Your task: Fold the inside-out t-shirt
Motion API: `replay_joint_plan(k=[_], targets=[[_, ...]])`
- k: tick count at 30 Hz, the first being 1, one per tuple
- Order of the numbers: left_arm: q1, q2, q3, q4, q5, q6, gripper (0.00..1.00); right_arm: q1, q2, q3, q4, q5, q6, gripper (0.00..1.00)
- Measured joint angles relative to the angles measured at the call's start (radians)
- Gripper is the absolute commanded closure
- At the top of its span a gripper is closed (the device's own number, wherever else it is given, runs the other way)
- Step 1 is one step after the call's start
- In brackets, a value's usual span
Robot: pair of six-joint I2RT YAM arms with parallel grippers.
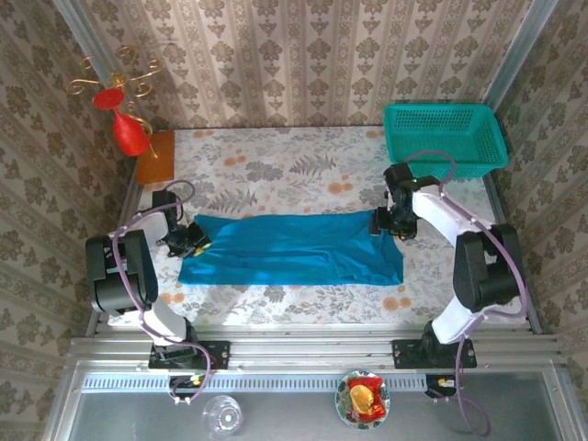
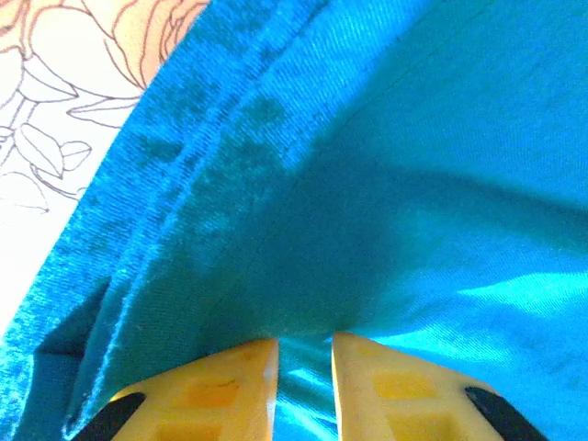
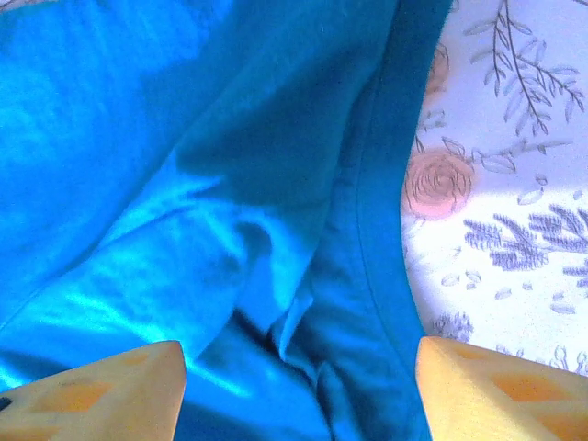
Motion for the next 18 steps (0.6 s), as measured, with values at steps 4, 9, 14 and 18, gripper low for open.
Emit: replay_joint_plan(k=[4,9,14,18], targets=[[-0.005,-0.008,0.0,0.0,-0.001,0.0,0.74,-0.002,0.084,0.019,0.003,-0.003,-0.037,0.16],[-0.007,-0.023,-0.006,0.003,-0.001,0.0,0.74,-0.01,0.139,0.019,0.005,-0.003,-0.039,0.17],[-0.007,-0.025,-0.012,0.006,-0.005,0.0,0.73,-0.036,0.169,0.019,0.014,-0.003,-0.029,0.26],[-0.007,-0.025,-0.013,0.005,-0.009,0.0,0.74,-0.051,0.188,0.018,0.014,-0.005,-0.021,0.38]])
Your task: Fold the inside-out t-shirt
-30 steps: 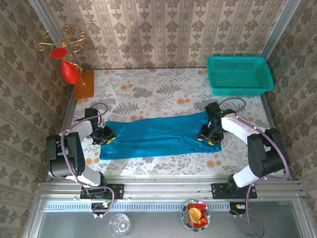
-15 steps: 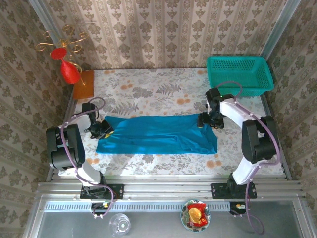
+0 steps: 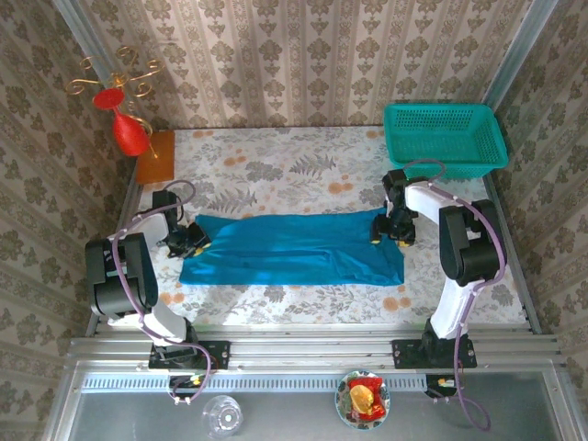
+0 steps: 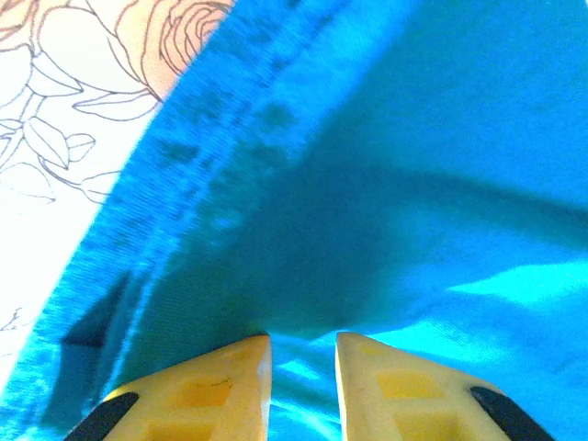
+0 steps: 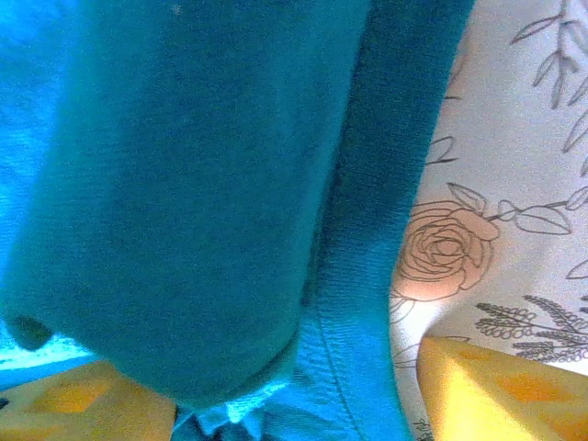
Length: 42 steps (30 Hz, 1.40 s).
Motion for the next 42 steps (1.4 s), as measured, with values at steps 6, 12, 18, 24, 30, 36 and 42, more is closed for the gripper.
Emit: replay_joint_plan(k=[6,12,18,24,30,36,42], targets=[[0.0,0.0,-0.004,0.0,-0.002,0.0,0.73,-0.011,0.0,0.0,-0.002,-0.015,0.014,0.57],[0.0,0.0,-0.004,-0.001,-0.003,0.0,0.73,-0.011,0.0,0.0,0.008,-0.049,0.014,0.74],[0.0,-0.024,-0.004,-0.005,-0.007,0.0,0.73,-0.01,-0.002,0.0,0.014,-0.075,0.016,0.96],[0.0,-0.064,0.003,-0.027,-0.008,0.0,0.73,-0.012,-0.008,0.002,0.0,-0.066,0.014,1.0],[-0.002,-0.071,0.024,-0.048,-0.008,0.019,0.76,-0.047,-0.019,0.065,-0.141,0.089,0.008,1.0],[-0.062,-0.052,0.042,-0.066,0.007,0.045,0.83,-0.074,-0.02,0.188,-0.323,0.372,0.024,1.0],[-0.149,0.016,0.046,-0.036,0.067,0.037,0.93,-0.002,-0.06,0.208,-0.386,0.352,0.055,1.0]])
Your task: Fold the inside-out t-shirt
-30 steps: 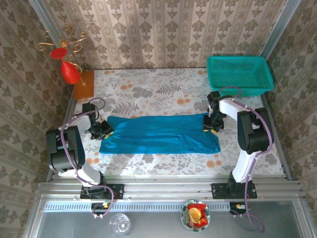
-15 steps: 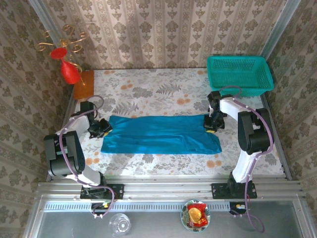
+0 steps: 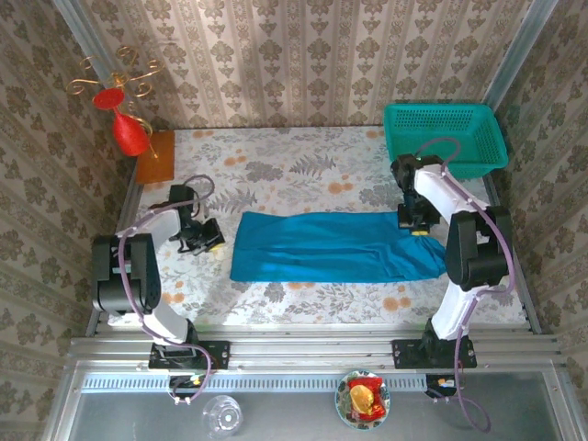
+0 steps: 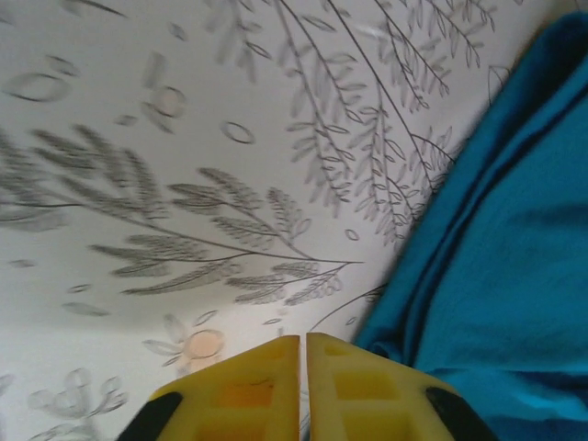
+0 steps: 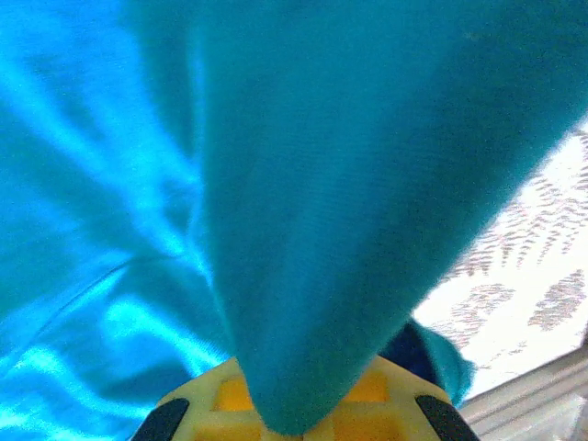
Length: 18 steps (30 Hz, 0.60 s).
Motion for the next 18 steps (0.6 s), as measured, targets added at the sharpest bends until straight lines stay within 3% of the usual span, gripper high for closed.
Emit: replay_joint_plan(k=[10,18], targets=[[-0.085,0.049,0.0,0.054,0.037,-0.009,0.99,0.212,-0.05,0.019,0.075,-0.389,0.139,1.0],[-0.106,0.071,-0.015,0.102,0.075,-0.015,1.0,0.373,0.114,0.215,0.151,-0.549,0.234,1.0]])
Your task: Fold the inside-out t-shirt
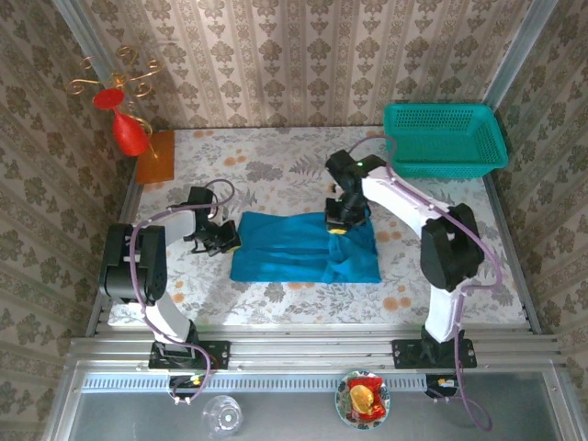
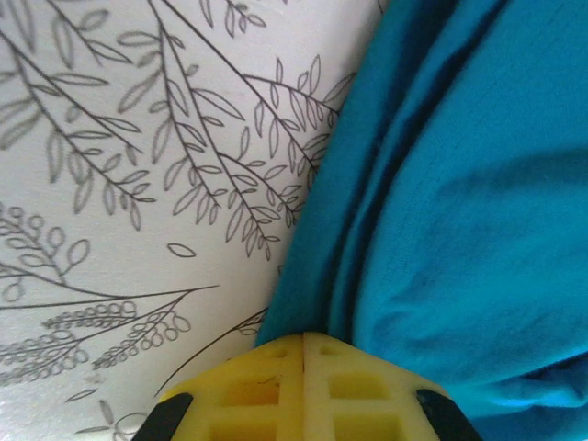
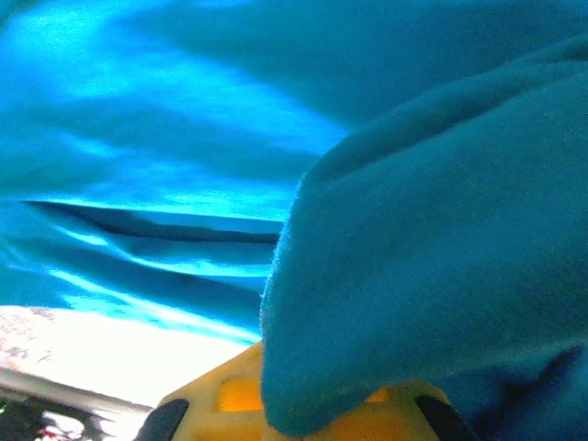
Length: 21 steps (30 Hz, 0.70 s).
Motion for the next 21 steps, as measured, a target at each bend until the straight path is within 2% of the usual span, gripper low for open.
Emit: replay_joint_plan(k=[10,21], targets=[[0.0,0.0,-0.027,0.053,0.042,-0.008,1.0,0.126,0.217,0.291,-0.005,-0.062,0.058,1.0],[0.0,0.0,-0.029,0.057,0.042,-0.008,1.0,0.165,0.309,0.407,-0.002,-0.153,0.098,1.0]])
